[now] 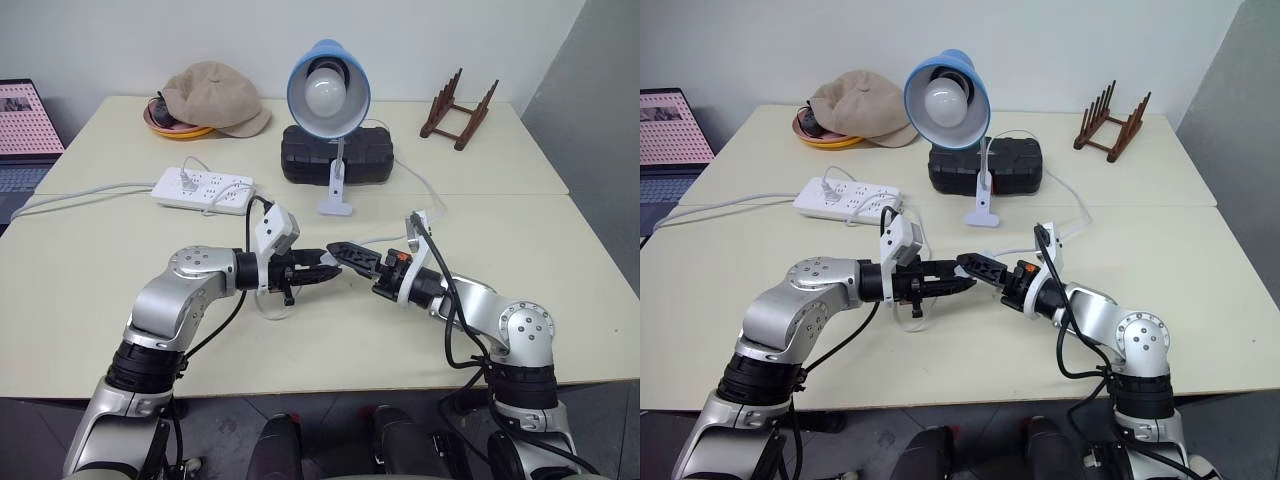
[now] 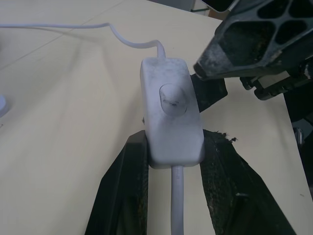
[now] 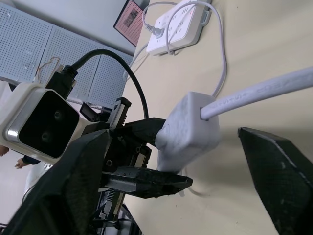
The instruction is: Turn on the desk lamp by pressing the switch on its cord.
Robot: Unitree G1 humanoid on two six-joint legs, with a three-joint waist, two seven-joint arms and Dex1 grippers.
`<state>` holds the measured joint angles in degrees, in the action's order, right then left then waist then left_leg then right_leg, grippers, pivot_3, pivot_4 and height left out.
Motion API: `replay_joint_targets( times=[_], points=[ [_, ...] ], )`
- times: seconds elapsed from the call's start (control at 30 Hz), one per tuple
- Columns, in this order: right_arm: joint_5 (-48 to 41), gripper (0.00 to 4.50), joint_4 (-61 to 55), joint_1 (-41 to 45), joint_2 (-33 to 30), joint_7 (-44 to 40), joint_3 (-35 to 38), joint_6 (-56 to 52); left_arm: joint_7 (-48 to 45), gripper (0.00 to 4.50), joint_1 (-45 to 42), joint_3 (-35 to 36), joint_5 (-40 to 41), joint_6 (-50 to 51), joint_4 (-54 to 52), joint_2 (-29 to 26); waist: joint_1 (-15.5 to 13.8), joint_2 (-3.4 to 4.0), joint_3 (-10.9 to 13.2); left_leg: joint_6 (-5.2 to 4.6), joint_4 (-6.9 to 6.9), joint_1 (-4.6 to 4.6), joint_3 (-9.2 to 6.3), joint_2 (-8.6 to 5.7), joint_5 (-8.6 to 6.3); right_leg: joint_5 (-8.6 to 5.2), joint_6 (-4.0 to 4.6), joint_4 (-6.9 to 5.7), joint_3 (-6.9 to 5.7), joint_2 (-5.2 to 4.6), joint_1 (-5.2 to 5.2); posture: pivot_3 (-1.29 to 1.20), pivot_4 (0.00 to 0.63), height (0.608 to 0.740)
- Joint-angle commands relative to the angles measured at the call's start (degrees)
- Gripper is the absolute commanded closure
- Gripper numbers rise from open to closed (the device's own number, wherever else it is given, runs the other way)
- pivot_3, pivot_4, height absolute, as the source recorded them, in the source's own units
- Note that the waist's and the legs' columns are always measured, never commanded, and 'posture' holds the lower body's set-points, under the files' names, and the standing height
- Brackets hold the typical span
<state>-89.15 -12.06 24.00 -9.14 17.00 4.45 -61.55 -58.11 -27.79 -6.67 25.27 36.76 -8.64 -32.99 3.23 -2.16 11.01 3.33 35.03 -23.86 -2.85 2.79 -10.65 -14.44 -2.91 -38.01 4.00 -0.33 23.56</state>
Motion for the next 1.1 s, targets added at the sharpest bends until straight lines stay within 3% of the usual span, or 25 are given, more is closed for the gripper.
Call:
replay_joint_targets(
  times=[0.03,0.4,0.5,0.87,0.93,1.0,1.1],
  points=[
    [-1.8,1.05,-1.0,0.8,-0.5,-0.1,0.0,1.2,0.4,3.36,-0.8,0.7,1.0,-0.7,-2.3,0.4,0.0,0.0,0.0,0.0,0.0,0.0,0.0,0.0,0.0,0.0,0.0,0.0,0.0,0.0,0.0,0.0,0.15,0.74],
    [-1.6,3.57,-1.4,0.7,-1.6,-0.8,-1.9,0.8,0.8,3.36,-0.9,0.7,1.2,-0.4,-2.6,0.6,0.0,0.0,0.0,0.0,-0.01,-0.01,0.0,0.0,0.0,-0.01,0.01,0.02,0.0,0.0,0.01,0.0,0.15,0.74],
    [-1.5,4.01,-1.4,0.8,-2.0,-1.0,-2.4,0.8,1.0,3.36,-1.4,0.7,1.2,-0.3,-2.2,0.7,0.0,0.01,0.0,0.0,-0.01,-0.02,0.0,0.0,0.0,-0.02,0.03,0.02,0.01,0.0,0.02,0.0,0.15,0.74],
    [0.2,4.02,-1.4,1.8,-3.0,-3.3,-3.0,1.5,1.3,3.36,-0.9,1.2,1.5,-0.1,-3.1,-0.2,0.0,0.01,0.0,0.0,-0.01,-0.02,0.0,0.0,0.0,-0.04,0.06,0.04,0.01,0.0,0.02,0.0,0.15,0.74],
    [-0.6,3.32,-1.6,1.8,-3.6,-4.3,-2.5,1.6,0.9,3.36,-1.1,1.2,1.2,-0.1,-2.8,-0.6,0.0,0.01,0.0,0.0,-0.01,-0.03,0.0,0.0,0.0,-0.06,0.09,0.04,0.01,0.0,0.02,0.0,0.15,0.74],
    [-1.4,2.91,-1.8,1.7,-4.5,-4.8,-2.1,1.6,0.3,3.36,-1.5,1.0,1.0,-0.3,-2.3,-1.3,0.0,0.01,0.0,0.0,-0.01,-0.03,0.01,0.0,0.0,-0.1,0.17,0.05,0.01,0.0,0.02,0.0,0.15,0.74],
    [-2.7,2.21,-4.0,-0.2,-10.7,-9.0,0.3,-0.6,-1.9,3.36,-2.9,-0.3,-1.0,-2.3,1.1,-3.3,-0.2,0.05,0.0,0.0,-0.02,-0.03,0.0,0.0,0.0,-0.16,0.27,0.04,0.01,0.0,0.03,0.0,0.15,0.74]
  ],
)
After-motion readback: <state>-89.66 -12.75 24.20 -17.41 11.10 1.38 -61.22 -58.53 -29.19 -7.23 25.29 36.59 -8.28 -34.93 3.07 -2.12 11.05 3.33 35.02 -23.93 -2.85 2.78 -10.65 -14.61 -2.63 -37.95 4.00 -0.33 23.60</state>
